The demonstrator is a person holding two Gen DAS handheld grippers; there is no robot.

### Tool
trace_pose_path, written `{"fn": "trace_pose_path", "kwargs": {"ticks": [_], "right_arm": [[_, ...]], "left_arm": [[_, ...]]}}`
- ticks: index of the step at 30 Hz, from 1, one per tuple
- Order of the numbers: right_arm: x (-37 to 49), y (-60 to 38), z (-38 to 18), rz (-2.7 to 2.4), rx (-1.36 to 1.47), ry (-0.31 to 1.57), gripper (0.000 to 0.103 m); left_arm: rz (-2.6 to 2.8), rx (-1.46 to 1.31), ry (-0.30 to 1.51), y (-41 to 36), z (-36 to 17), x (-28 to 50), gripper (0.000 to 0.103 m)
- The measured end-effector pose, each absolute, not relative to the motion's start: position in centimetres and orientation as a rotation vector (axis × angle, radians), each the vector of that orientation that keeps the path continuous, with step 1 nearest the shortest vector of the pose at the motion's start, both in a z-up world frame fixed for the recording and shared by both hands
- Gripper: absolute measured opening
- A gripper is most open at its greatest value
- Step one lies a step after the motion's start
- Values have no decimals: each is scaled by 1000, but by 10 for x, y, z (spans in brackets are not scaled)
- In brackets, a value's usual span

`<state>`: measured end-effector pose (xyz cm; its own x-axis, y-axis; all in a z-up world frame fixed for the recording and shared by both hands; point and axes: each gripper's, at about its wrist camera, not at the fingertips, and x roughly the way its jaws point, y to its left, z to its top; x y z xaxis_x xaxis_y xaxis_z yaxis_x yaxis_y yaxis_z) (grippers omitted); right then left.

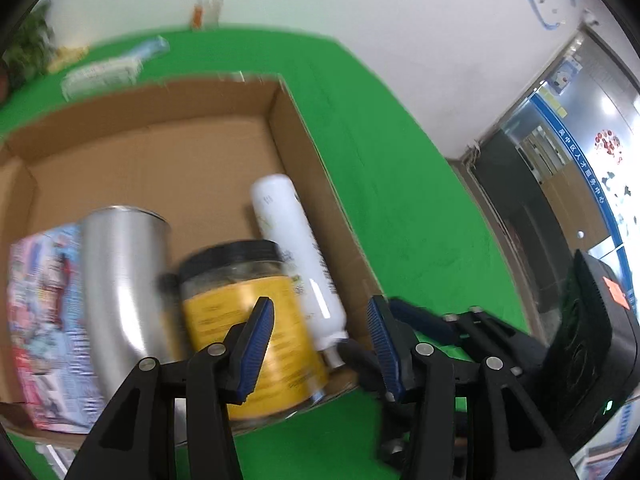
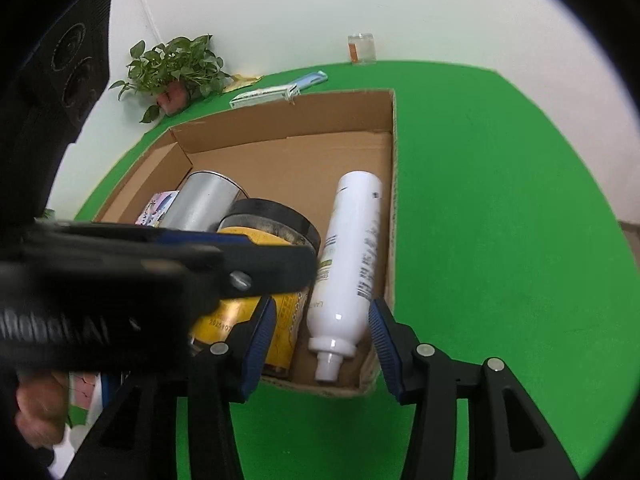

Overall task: Organize rigid objects
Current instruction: 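Carry the spray bottle into the box beside the jar and release, then withdraw the left gripper from the box toward the pastel Rubik's cube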

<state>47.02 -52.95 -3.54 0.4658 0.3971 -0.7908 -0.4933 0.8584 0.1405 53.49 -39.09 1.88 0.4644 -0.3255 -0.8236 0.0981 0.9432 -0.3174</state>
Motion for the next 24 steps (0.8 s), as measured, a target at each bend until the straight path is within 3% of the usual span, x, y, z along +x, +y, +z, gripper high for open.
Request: {"fn": "trace_pose_path", "kwargs": {"ticks": [1, 2, 3, 5, 6, 13, 14, 15, 16, 17, 18, 20, 21, 22, 23, 24], "right_arm": [[461, -532, -32, 528, -127, 908, 65], [455, -534, -29, 515, -133, 884, 85], [445, -536, -27, 500, -139, 851, 89], [435, -535, -28, 473, -162, 833, 90], [428, -534, -30, 464, -168, 832, 91], [388, -528, -39, 414, -192, 834, 92], [382, -526, -38, 416, -191, 826, 92], [371, -528, -36, 428, -170, 809, 84], [365, -528, -35, 431, -159, 797, 71], [360, -528, -34, 423, -159, 793, 43], [353, -527, -32, 409, -166, 792, 36], [342, -525, -28, 413, -151, 764, 43], [334, -525, -24, 406, -141, 743, 67], [329, -525, -21, 405, -132, 728, 84], [323, -527, -18, 407, -118, 707, 100], [319, -525, -16, 407, -112, 693, 102]], "left_arm": [[-258, -206, 1011, -387, 26, 523, 48], [-253, -174, 966, -384, 34, 510, 56], [-233, -137, 904, -378, 44, 492, 63], [-187, -98, 797, -369, 58, 461, 97], [-149, -83, 738, -363, 64, 444, 103], [17, -6, 610, -331, 77, 364, 102], [23, -6, 607, -325, 78, 353, 99], [21, -8, 606, -318, 78, 342, 91], [8, -18, 607, -311, 78, 331, 49], [-5, -32, 626, -305, 77, 319, 8], [3, -53, 668, -296, 76, 313, 2], [51, -71, 675, -284, 73, 292, 4], [61, -79, 664, -280, 74, 281, 9], [75, -91, 666, -276, 74, 271, 46], [90, -105, 672, -272, 73, 262, 103], [102, -123, 659, -270, 73, 255, 98]]}}
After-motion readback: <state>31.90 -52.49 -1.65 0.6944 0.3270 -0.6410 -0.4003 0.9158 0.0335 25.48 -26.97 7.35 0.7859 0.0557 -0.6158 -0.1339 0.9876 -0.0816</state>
